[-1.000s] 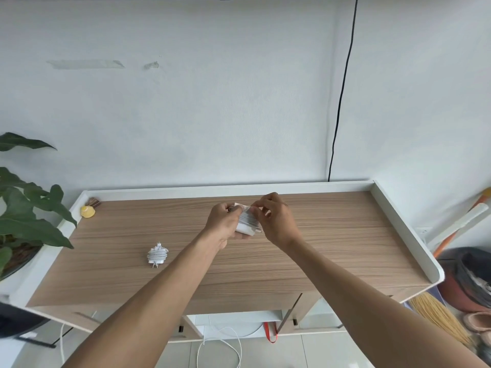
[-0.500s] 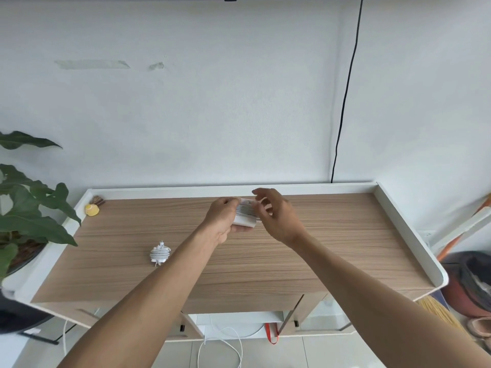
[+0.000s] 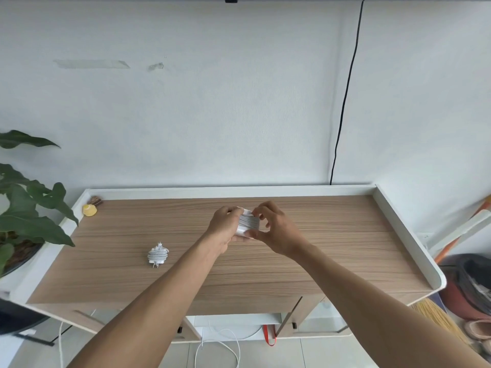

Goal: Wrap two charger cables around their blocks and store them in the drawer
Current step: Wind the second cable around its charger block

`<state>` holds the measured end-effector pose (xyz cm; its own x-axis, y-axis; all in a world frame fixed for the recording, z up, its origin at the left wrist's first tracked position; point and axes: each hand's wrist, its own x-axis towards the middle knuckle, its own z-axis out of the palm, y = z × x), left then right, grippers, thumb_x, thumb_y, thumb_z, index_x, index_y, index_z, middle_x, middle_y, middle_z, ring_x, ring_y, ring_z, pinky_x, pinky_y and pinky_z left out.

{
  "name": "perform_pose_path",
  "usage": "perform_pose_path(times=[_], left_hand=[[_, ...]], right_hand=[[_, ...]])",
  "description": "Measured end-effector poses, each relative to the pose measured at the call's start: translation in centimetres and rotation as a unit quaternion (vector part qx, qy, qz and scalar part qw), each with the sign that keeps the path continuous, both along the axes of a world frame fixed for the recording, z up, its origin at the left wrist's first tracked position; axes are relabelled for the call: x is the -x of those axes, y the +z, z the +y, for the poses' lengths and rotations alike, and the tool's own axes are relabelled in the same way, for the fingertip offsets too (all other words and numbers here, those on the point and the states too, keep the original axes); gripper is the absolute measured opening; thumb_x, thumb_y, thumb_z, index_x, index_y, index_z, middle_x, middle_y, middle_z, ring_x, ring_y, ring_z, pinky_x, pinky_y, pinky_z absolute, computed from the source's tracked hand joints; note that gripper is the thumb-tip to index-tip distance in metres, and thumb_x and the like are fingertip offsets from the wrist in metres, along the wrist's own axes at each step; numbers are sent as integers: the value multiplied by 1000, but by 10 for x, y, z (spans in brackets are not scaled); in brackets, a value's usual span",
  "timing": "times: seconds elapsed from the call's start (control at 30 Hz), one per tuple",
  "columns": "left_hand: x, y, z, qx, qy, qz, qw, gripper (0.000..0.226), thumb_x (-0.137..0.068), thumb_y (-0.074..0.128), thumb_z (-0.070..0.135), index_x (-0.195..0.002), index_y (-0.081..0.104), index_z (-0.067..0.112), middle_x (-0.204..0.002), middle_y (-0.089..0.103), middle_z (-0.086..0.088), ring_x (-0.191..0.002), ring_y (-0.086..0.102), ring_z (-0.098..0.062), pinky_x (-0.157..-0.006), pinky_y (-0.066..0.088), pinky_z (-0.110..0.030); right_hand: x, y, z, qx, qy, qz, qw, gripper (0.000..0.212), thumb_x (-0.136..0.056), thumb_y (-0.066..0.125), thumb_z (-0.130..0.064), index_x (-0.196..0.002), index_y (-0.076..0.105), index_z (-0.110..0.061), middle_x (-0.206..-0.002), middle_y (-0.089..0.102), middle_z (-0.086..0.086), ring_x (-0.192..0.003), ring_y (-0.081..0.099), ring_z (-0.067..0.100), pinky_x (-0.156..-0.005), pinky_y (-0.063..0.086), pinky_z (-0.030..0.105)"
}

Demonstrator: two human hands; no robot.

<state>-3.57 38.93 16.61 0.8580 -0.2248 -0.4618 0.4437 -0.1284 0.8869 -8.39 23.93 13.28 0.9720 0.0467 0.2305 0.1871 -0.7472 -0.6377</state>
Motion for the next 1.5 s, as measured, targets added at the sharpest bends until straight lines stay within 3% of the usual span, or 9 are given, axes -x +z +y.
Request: perform_pose_path(times=[0.13, 0.27, 0.43, 0.53, 0.67, 0.8, 0.97, 1.1, 1.5], left_hand=[[2, -4, 1, -3, -2, 1, 1000, 21, -98, 53, 24, -111, 57, 9, -109, 64, -19, -86, 71, -37, -72, 60, -52], [0, -4, 2, 58, 9, 30, 998, 26, -100, 46, 27, -112, 57, 6, -109, 67, -22, -89, 71, -36, -70, 60, -48], [3, -2, 4, 112, 11, 59, 992, 35, -102, 37, 34, -96, 61, 9, -80, 70, -11, -72, 68, -25, -62, 54, -38], [4, -5, 7, 120, -23, 60, 991, 40, -101, 32, 32, -101, 61, 6, -93, 68, -17, -81, 68, -31, -71, 57, -47], [6, -13, 16, 68, -91, 25, 993, 38, -101, 30, 30, -113, 61, 11, -112, 66, -20, -97, 67, -38, -86, 56, -53], [4, -18, 23, -16, -154, -58, 986, 35, -102, 36, 29, -135, 45, 21, -130, 56, -10, -109, 63, -29, -88, 56, -44], [1, -34, 32, -216, -264, -273, 899, 94, -76, 76, 31, -150, 18, 36, -144, 33, 14, -130, 37, -5, -109, 34, -28], [-1, -47, 23, -280, -239, -348, 862, 87, -72, 80, 33, -145, 34, 27, -141, 44, 11, -124, 46, -7, -107, 40, -32], [19, -78, 48, -375, -132, -288, 871, 79, -69, 81, 36, -137, 44, 22, -133, 53, 7, -118, 51, -14, -101, 42, -36]], right_hand=[[1, -1, 1, -10, 0, -2, 1000, 41, -83, 69, -40, -113, 59, -15, -110, 54, -7, -91, 56, 10, -77, 54, 36], [1, 10, 2, -38, -1, 29, 999, 70, -78, 71, -48, -135, 41, -21, -123, 54, -4, -97, 55, 10, -83, 52, 30], [2, 14, -2, 32, 9, 62, 997, 82, -74, 76, -44, -141, 34, -24, -135, 48, -4, -114, 48, 13, -96, 46, 33], [1, 11, -5, 70, 9, 51, 996, 76, -75, 76, -40, -139, 40, -20, -133, 50, -3, -123, 46, 15, -102, 41, 34], [-1, 10, -11, 96, 13, 35, 995, 73, -75, 75, -42, -137, 45, -19, -133, 51, -5, -124, 43, 13, -106, 38, 32], [-2, 9, -21, 101, 21, 44, 994, 74, -75, 75, -41, -138, 43, -19, -136, 48, -5, -127, 40, 12, -107, 35, 29], [-7, 4, -29, 105, 41, 53, 992, 73, -76, 75, -39, -138, 44, -20, -138, 47, -6, -129, 39, 12, -105, 33, 26], [-15, -2, -34, 103, 67, 64, 990, 73, -75, 76, -38, -138, 44, -19, -139, 48, -5, -129, 40, 14, -105, 33, 27], [-46, -36, -6, 142, 220, 130, 956, 74, -79, 67, -30, -144, 33, -17, -143, 40, -3, -132, 37, 15, -107, 37, 31]])
